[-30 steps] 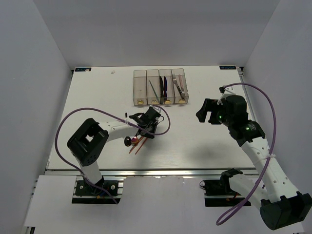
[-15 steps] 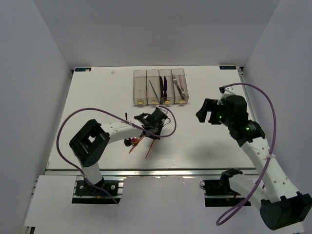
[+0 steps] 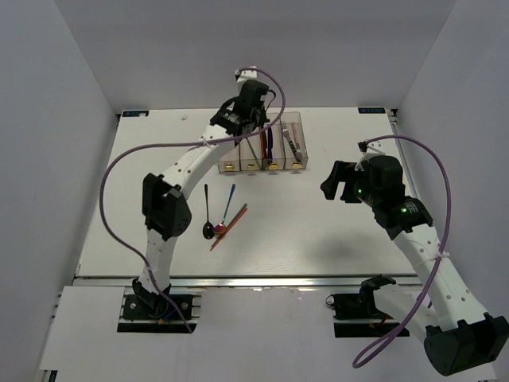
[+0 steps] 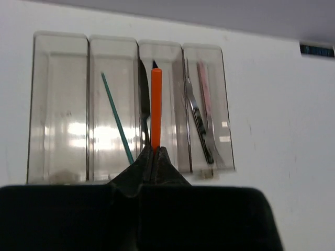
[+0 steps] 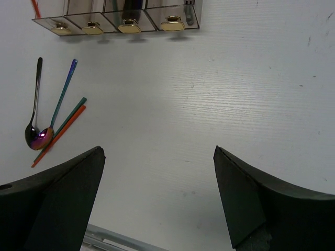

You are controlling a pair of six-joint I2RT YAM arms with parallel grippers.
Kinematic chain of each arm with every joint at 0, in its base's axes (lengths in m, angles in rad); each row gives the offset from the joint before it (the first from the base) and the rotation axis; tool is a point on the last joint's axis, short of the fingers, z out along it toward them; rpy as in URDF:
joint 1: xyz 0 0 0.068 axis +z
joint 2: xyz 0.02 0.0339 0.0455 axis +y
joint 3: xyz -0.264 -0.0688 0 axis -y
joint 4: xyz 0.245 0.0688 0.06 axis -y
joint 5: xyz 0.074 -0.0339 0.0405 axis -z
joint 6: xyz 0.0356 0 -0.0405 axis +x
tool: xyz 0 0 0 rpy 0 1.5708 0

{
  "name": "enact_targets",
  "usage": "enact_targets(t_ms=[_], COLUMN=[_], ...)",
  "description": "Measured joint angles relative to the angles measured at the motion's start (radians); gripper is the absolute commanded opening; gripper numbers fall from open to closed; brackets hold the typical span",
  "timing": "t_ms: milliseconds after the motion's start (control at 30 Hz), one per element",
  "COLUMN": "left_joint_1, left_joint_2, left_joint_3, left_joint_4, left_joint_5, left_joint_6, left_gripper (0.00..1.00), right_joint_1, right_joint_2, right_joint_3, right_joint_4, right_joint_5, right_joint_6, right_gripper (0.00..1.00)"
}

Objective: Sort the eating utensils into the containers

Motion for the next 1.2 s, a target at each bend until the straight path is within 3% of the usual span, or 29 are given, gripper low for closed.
enact_targets(t_ms=[100, 167, 433, 733, 900, 1067, 1100, 1200], left_joint_1=[0.060, 0.089, 0.187, 0.204, 0.198, 0.197, 0.196, 0.190], left_joint_2=[0.171, 0.249, 0.308, 0.308, 0.308, 0.301, 0.288, 0.191], left_joint_3=[0.239, 0.321, 0.262, 0.261, 0.250, 0.217, 0.189, 0.016], left_joint_4=[-0.023, -0.018, 0.013, 0.077, 0.084, 0.069, 0.066, 0.039], left_joint_5=[-0.008, 0.003, 0.116, 0.201, 0.214, 0.210, 0.210, 0.217], left_joint_6=[0.016, 0.021, 0.021, 0.056, 0.071, 0.080, 0.085, 0.111], left_gripper=[0.00, 0.00, 0.00, 0.35, 0.67, 0.75, 0.82, 0.82], right_joint_1=[0.000, 0.000, 0.000, 0.000, 0.000, 0.000, 0.000, 0.000], right_joint_2=[0.001, 0.003, 0.009, 0.029, 0.029, 0.029, 0.029, 0.027], right_joint_3=[0.000, 0.000, 0.000, 0.000, 0.000, 0.000, 0.000, 0.000], right_joint_4=[0.000, 0.000, 0.000, 0.000, 0.000, 0.000, 0.000, -0.001], right_joint_5=[0.003, 0.003, 0.003, 0.002, 0.002, 0.002, 0.002, 0.002], right_joint_6=[-0.002, -0.002, -0.005, -0.005, -0.005, -0.005, -0.005, -0.005], right_gripper=[0.89, 0.89, 0.89, 0.89, 0.89, 0.89, 0.89, 0.89])
